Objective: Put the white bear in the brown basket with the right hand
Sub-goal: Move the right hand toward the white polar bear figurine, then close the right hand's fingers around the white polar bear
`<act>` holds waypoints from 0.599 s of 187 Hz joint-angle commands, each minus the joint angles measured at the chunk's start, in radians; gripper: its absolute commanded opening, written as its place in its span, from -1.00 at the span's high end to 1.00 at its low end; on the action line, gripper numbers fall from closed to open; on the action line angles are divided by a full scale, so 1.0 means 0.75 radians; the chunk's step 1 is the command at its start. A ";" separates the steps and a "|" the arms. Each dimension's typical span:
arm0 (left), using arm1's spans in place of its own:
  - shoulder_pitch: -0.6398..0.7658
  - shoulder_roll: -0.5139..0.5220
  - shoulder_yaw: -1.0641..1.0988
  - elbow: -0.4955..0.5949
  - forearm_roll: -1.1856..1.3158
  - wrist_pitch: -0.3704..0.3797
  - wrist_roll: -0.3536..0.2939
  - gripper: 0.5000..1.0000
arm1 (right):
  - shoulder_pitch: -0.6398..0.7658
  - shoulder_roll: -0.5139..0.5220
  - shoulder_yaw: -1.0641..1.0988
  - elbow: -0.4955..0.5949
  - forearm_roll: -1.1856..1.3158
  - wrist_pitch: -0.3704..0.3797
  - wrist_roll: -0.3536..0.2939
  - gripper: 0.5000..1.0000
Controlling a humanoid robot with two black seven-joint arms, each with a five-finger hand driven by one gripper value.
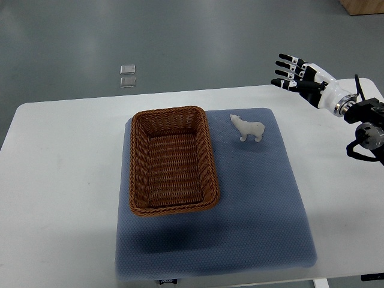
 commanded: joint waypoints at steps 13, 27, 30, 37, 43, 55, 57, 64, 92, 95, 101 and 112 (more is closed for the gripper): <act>0.000 0.000 -0.001 0.000 0.000 0.000 0.000 -1.00 | 0.013 -0.012 -0.001 0.075 -0.454 -0.019 0.001 -0.68; 0.000 0.000 0.001 0.000 0.000 0.000 0.000 -1.00 | 0.015 -0.014 0.001 0.089 -0.598 -0.019 -0.001 -0.68; 0.000 0.000 -0.001 0.000 0.000 0.000 0.000 -1.00 | 0.019 -0.012 -0.001 0.093 -0.643 -0.019 -0.001 -0.68; 0.000 0.000 0.001 0.000 0.000 0.000 0.000 -1.00 | 0.027 -0.012 -0.001 0.098 -0.704 -0.016 -0.001 -0.68; 0.000 0.000 0.001 0.000 0.000 -0.002 0.000 -1.00 | 0.029 -0.012 -0.001 0.098 -0.759 -0.019 -0.001 -0.67; 0.000 0.000 -0.001 0.000 0.000 0.000 0.000 -1.00 | 0.031 -0.008 -0.007 0.104 -0.864 -0.019 -0.001 -0.66; 0.000 0.000 -0.001 0.000 -0.002 0.000 0.000 -1.00 | 0.031 -0.008 -0.007 0.106 -0.880 -0.019 -0.001 -0.66; 0.000 0.000 0.001 0.000 0.000 0.000 0.000 -1.00 | 0.033 -0.006 -0.011 0.108 -0.925 -0.021 -0.001 -0.65; 0.000 0.000 -0.001 0.000 0.000 0.000 0.000 -1.00 | 0.035 0.010 -0.024 0.112 -1.089 -0.084 -0.009 -0.64; 0.000 0.000 0.001 0.000 0.000 0.000 0.000 -1.00 | 0.035 0.010 -0.024 0.112 -1.099 -0.088 -0.011 -0.64; 0.000 0.000 -0.001 0.000 0.000 0.000 0.000 -1.00 | 0.035 0.012 -0.026 0.112 -1.126 -0.102 -0.015 -0.64; 0.000 0.000 0.001 0.000 0.000 0.000 0.000 -1.00 | 0.033 0.027 -0.040 0.112 -1.179 -0.117 -0.019 -0.62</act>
